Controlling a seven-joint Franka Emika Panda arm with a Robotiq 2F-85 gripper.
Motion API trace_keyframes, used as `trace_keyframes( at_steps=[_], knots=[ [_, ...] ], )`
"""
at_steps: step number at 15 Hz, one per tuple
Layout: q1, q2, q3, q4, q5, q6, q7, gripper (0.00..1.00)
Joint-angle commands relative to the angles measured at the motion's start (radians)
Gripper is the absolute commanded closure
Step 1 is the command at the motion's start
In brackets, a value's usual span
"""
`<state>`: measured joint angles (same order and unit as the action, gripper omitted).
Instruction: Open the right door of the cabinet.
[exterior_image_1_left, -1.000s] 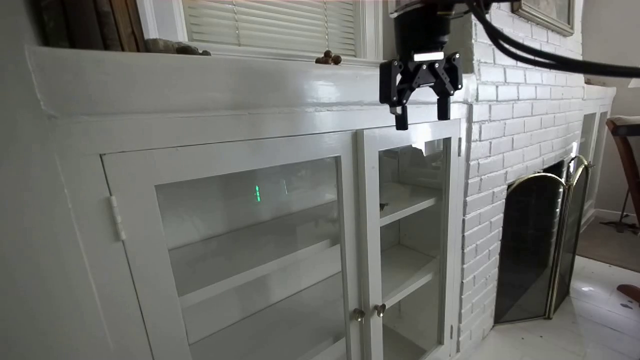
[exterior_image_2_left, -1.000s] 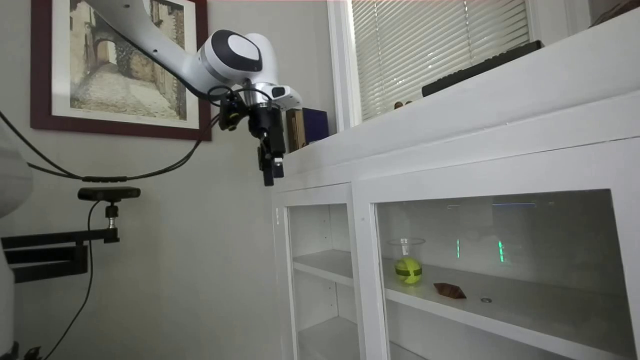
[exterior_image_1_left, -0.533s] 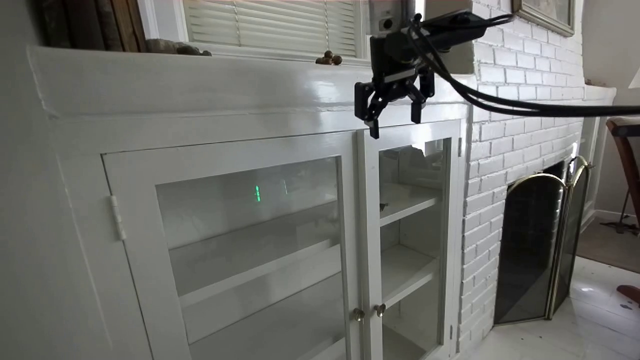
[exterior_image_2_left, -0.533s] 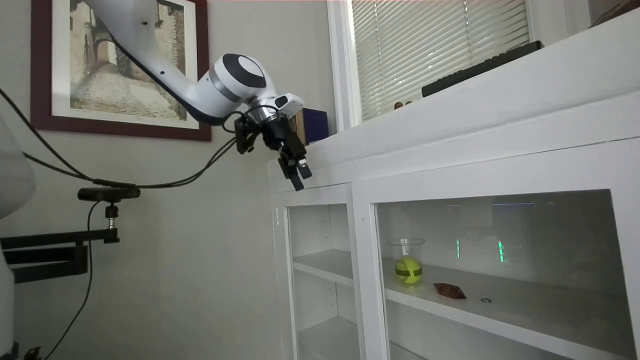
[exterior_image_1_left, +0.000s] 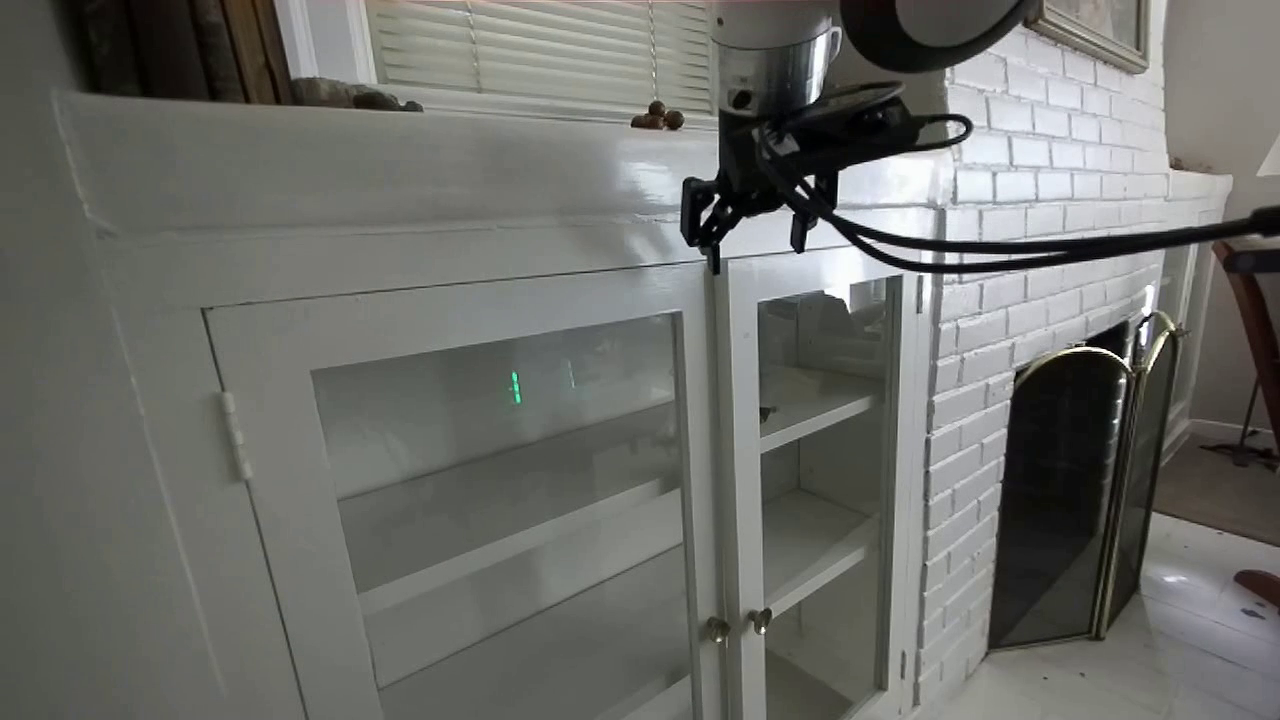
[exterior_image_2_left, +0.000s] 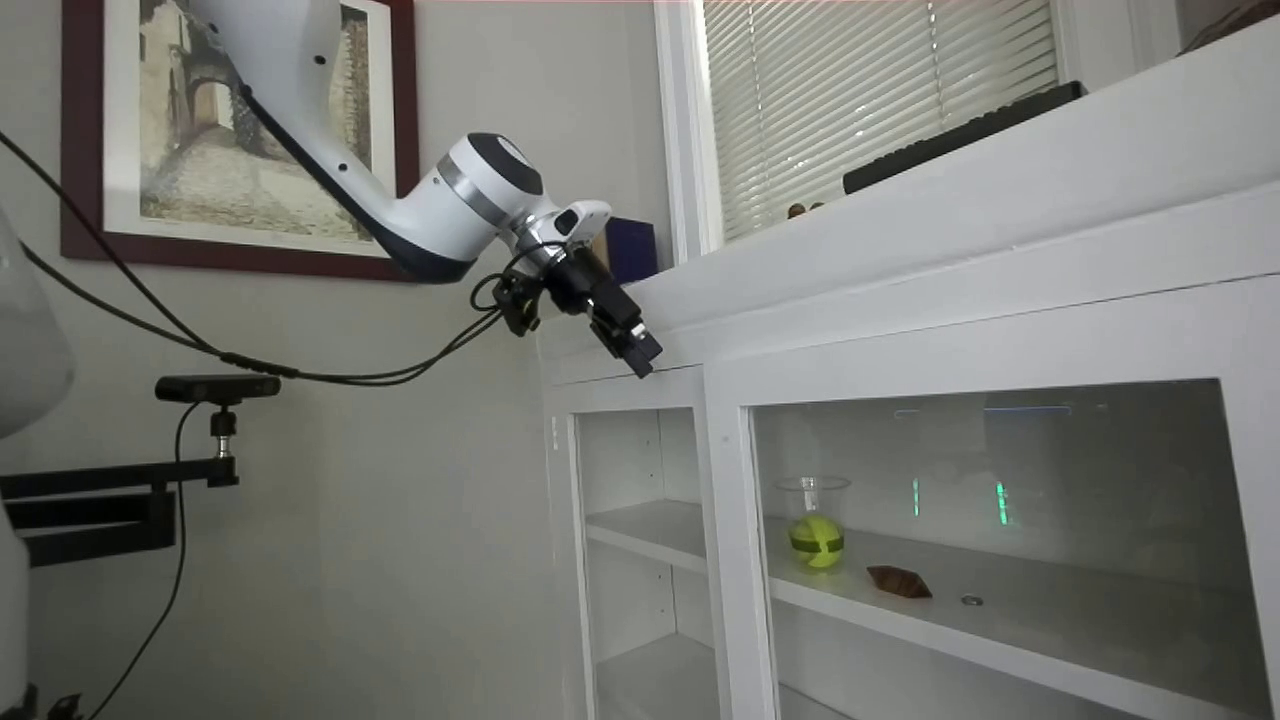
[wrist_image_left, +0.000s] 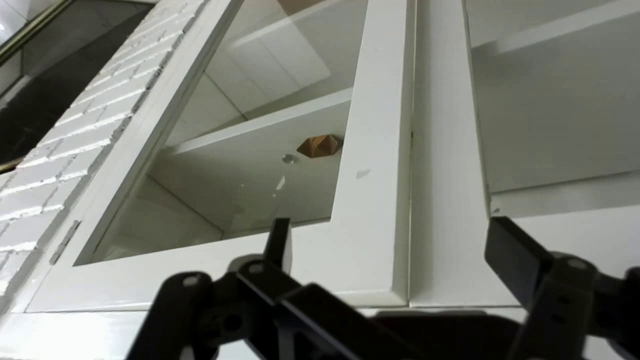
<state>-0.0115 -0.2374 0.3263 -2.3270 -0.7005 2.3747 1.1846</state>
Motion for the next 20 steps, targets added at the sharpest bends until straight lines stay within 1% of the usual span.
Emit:
trace_keyframes(
  at_steps=[1, 3, 4, 6, 10, 11, 13, 16, 20],
  knots=[
    [-0.009, 0.007, -0.019, -0.009, -0.182, 0.072, 0.198, 0.00],
    [-0.002, 0.022, -0.029, 0.002, -0.264, 0.040, 0.290, 0.00],
    [0.035, 0.010, -0.055, 0.001, -0.192, 0.031, 0.202, 0.00],
    [0.037, 0.016, -0.062, 0.001, -0.232, 0.031, 0.248, 0.00],
    [0.036, 0.022, -0.061, -0.002, -0.233, 0.024, 0.264, 0.00],
    [0.036, 0.023, -0.058, -0.009, -0.260, 0.019, 0.283, 0.00],
    [0.044, 0.031, -0.066, -0.014, -0.265, 0.024, 0.294, 0.00],
    [0.046, 0.036, -0.069, -0.017, -0.311, 0.025, 0.333, 0.00],
    [0.048, 0.056, -0.080, -0.019, -0.407, 0.017, 0.418, 0.00]
  ],
)
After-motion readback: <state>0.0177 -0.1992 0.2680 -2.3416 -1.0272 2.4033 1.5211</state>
